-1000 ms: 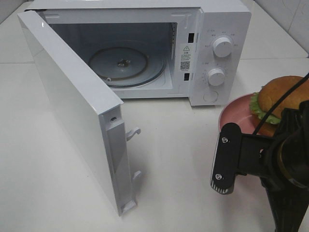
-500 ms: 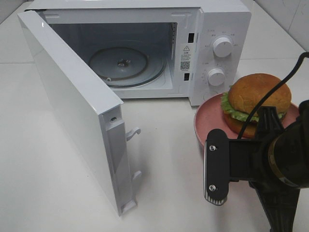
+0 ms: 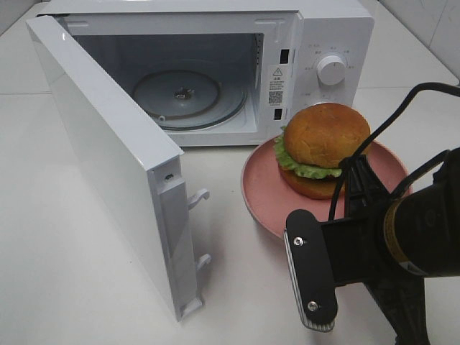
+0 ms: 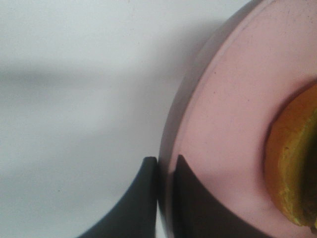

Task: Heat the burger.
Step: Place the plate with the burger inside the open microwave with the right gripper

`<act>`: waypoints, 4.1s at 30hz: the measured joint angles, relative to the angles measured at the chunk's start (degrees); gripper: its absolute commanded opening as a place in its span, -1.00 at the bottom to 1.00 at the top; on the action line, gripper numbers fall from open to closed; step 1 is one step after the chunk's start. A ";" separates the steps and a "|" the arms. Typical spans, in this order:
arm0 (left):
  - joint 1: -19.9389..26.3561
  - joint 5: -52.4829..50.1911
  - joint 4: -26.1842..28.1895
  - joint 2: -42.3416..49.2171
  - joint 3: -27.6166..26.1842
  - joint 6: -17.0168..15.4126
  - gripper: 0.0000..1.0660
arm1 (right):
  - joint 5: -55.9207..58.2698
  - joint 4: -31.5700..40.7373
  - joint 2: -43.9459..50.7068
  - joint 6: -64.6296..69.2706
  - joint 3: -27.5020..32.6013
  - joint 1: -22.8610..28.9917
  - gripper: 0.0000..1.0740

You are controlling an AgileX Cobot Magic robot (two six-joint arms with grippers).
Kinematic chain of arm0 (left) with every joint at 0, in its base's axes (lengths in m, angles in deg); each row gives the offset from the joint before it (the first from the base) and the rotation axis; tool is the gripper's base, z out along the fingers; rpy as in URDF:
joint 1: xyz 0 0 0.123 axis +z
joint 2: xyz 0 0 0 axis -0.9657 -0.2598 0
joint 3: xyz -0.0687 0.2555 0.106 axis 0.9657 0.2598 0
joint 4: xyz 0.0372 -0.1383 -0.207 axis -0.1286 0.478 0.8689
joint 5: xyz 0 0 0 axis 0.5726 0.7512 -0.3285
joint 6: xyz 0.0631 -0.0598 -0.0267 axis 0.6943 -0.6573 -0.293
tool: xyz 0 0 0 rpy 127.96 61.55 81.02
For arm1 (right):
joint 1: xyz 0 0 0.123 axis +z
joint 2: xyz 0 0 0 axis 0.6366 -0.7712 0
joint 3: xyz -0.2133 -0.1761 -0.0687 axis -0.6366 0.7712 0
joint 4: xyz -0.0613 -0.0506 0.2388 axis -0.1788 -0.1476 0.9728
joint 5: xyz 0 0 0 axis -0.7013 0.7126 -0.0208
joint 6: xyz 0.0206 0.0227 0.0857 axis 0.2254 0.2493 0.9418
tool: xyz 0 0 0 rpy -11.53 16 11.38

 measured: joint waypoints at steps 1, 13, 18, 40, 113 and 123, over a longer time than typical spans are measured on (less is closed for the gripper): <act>0.00 0.00 0.00 0.00 0.00 0.00 0.87 | 0.00 0.00 0.00 0.00 0.00 0.00 -1.00; 0.00 0.00 0.00 0.00 0.00 0.00 0.87 | -7.33 -2.18 0.00 -9.51 0.06 0.00 -1.00; 0.00 0.00 0.00 0.00 0.00 0.00 0.87 | -8.37 1.89 0.00 -17.02 0.06 0.00 -1.00; 0.00 0.00 0.00 0.00 0.00 0.00 0.87 | -12.20 25.90 0.00 -54.37 0.17 -12.43 -1.00; 0.00 0.00 0.00 0.00 0.00 0.00 0.87 | -19.19 49.79 -19.48 -85.14 -21.14 -16.67 -1.00; 0.00 0.00 0.00 0.00 0.00 0.00 0.87 | -17.30 48.76 -24.01 -85.14 -26.76 -17.36 -1.00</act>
